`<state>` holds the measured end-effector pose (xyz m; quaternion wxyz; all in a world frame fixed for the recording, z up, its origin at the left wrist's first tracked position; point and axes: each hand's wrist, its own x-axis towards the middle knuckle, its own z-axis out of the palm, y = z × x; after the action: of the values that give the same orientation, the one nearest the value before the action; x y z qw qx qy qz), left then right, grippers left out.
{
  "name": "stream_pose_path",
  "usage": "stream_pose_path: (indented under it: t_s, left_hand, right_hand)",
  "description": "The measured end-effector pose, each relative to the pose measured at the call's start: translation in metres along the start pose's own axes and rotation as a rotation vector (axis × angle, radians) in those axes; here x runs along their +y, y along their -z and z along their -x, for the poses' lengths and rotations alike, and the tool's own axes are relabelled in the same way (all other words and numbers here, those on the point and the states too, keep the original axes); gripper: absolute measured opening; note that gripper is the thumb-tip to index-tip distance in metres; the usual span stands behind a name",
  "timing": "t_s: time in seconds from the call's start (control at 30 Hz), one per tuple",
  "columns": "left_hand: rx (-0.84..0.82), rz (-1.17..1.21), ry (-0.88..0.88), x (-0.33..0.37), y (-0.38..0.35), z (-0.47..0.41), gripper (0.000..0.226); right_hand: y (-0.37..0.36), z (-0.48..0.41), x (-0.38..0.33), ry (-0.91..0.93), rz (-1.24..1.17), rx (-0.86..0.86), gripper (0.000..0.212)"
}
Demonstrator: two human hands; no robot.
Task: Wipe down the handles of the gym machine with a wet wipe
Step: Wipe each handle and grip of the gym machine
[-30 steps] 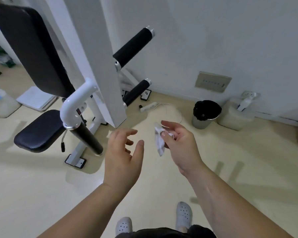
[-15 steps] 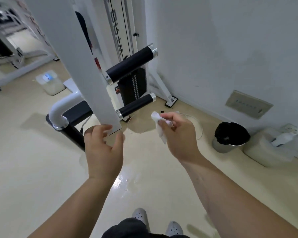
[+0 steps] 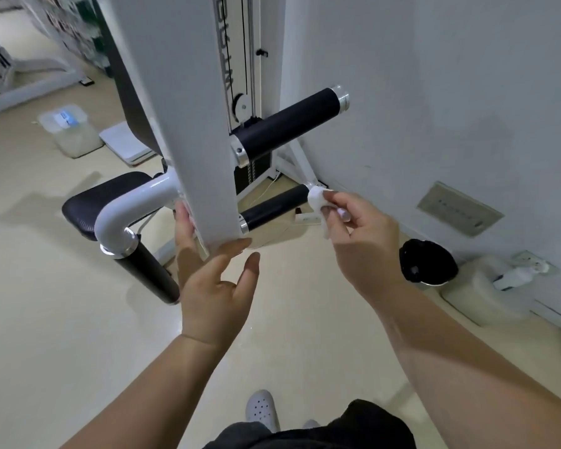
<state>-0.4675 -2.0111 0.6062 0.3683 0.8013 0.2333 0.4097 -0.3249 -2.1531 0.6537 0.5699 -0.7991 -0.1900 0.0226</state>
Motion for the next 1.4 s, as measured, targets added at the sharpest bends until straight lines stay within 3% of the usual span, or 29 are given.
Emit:
stream_pose_path:
  t_s: [0.23,0.43,0.7,0.8,0.97,1.13,1.27,1.4]
  left_hand:
    - [-0.039,-0.053,0.031,-0.001,0.004,-0.007,0.023]
    - [-0.057,-0.094,0.017,0.001,0.005,-0.008,0.029]
    - [-0.006,-0.21,0.17,0.018,-0.002,-0.01,0.031]
    - [0.038,-0.248,0.198,0.021,-0.013,-0.007,0.037]
    - [0.065,-0.319,0.228,0.024,-0.025,-0.002,0.036]
    - [0.132,-0.288,0.237,0.027,-0.03,0.004,0.033]
    - [0.199,-0.238,0.218,0.026,-0.029,0.005,0.03]
    - [0.162,-0.211,0.257,0.029,-0.03,0.005,0.033]
  right_hand:
    - [-0.003,-0.023,0.0,-0.05,0.012,0.119,0.023]
    - [-0.029,-0.044,-0.009,0.134,0.25,-0.25,0.027]
    - [-0.021,-0.071,0.038,0.291,0.222,-0.415,0.023]
    - [-0.017,-0.082,0.041,0.453,0.32,-0.43,0.023]
    - [-0.026,-0.088,0.051,0.813,0.544,-0.394,0.04]
    - [-0.061,-0.062,0.029,1.066,0.427,-0.446,0.031]
    - [-0.048,-0.079,0.046,1.078,0.37,-0.453,0.026]
    - [-0.014,-0.112,0.063,1.005,0.472,-0.389,0.027]
